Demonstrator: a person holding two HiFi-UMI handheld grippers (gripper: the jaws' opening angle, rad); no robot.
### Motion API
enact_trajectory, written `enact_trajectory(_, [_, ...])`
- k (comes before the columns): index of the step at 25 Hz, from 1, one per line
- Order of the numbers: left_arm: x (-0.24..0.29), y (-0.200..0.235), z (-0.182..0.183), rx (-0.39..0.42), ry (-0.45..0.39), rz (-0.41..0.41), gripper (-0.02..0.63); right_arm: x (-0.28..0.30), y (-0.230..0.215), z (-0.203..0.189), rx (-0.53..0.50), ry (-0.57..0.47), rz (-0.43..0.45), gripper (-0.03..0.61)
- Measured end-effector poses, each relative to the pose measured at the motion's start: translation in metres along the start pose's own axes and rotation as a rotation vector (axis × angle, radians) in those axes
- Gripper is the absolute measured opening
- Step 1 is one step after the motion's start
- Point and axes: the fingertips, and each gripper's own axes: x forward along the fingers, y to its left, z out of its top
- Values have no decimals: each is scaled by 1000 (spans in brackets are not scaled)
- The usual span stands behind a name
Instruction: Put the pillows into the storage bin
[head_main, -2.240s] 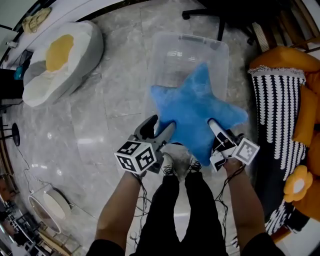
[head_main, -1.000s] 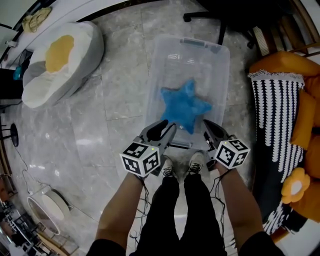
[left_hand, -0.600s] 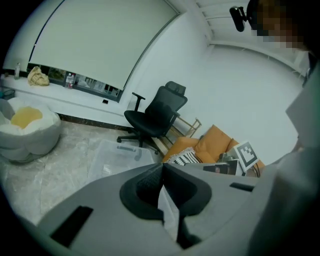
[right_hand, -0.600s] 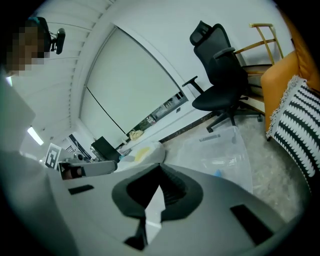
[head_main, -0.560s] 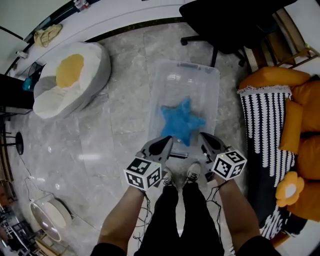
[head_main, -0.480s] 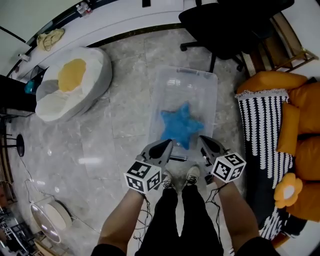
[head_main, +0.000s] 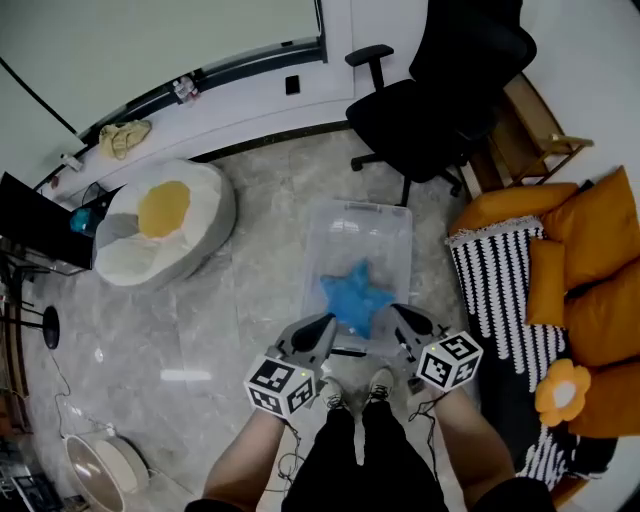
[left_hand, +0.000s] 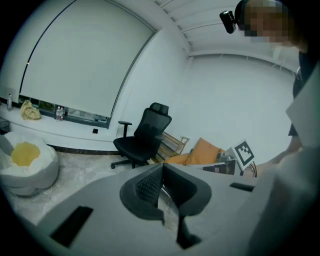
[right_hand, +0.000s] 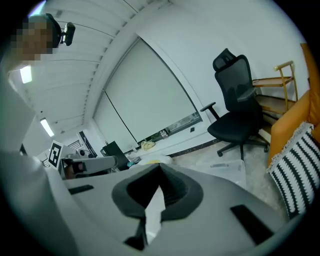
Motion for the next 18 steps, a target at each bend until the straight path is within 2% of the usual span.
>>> enact_trajectory(7, [-30, -35, 54, 64, -88, 6, 5, -45, 41, 54, -81, -62, 1, 3])
enact_trajectory(18, [-48, -80, 120, 169, -173, -66, 5, -91, 89, 120, -266, -176, -14, 3])
